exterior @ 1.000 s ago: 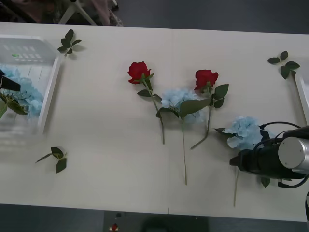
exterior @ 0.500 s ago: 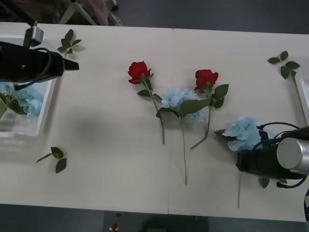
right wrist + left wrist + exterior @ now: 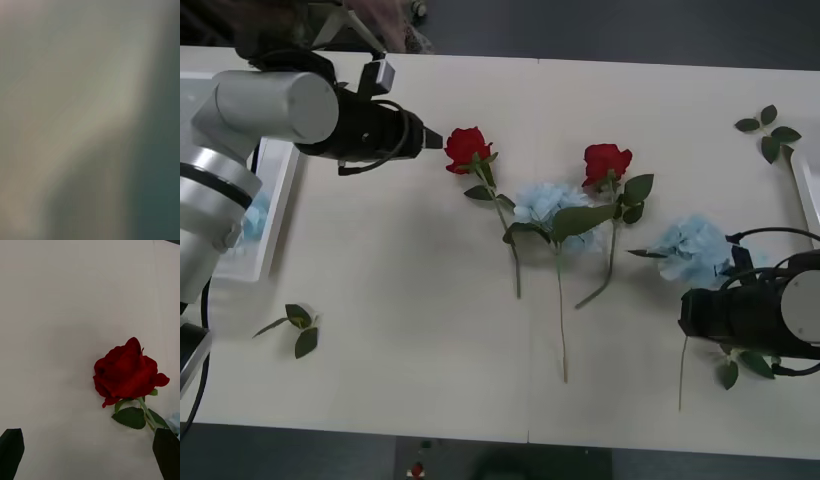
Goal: Put the red flowers into the right box and the blue flowers into the left box
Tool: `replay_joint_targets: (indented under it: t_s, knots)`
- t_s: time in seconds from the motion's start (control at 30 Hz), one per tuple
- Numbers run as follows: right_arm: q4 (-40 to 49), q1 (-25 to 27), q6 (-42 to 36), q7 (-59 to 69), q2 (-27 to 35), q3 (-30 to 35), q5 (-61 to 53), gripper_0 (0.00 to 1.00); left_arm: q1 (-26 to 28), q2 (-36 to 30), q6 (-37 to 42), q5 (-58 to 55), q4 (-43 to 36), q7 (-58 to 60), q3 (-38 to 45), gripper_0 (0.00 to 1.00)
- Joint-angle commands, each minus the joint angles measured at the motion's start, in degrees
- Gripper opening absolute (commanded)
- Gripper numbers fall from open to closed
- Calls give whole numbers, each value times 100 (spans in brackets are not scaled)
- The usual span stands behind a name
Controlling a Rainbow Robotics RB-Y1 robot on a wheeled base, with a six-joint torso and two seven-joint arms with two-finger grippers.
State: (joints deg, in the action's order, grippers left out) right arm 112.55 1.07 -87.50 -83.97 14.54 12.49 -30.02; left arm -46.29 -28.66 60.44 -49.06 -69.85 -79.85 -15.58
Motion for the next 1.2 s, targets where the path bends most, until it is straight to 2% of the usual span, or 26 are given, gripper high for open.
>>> replay_joint_targets:
  t_s: [0.03, 0.13, 0.17, 0.2, 0.4, 0.63, 0.83, 1.0, 1.2]
  knots:
    - [865, 69, -171, -278, 251, 483, -787, 0, -592, 344, -322, 45, 578, 224, -112, 100]
    - [1199, -63, -329, -612, 251, 1028, -1630, 0, -724, 581, -427, -86, 903, 259, -314, 100]
    - [1199, -63, -329, -612, 251, 1028, -1630, 0, -724, 581, -427, -86, 903, 259, -314, 100]
    - [1199, -221, -443, -638, 251, 1291, -2219, 0, -724, 704, -463, -130, 974, 303, -367, 100]
    - [689, -916, -803, -49, 278, 1748, -4003, 0, -733, 1056, -471, -192, 1211, 444, -384, 100]
    - [74, -1689, -777, 636, 436, 1827, -5076, 0, -856, 1187, -955, -456, 1730, 593, -745, 100]
    - [-383, -2243, -768, 838, 612, 1801, -5831, 0, -1286, 1187, -1632, -1009, 2503, 1120, -1817, 100]
    - [-752, -2463, -689, 830, 822, 1660, -6561, 0, -1392, 1170, -1825, -1036, 2538, 1393, -2547, 100]
    - [-752, -2515, -698, 803, 937, 1599, -7036, 0, -1427, 1152, -1834, -930, 2538, 1358, -2863, 100]
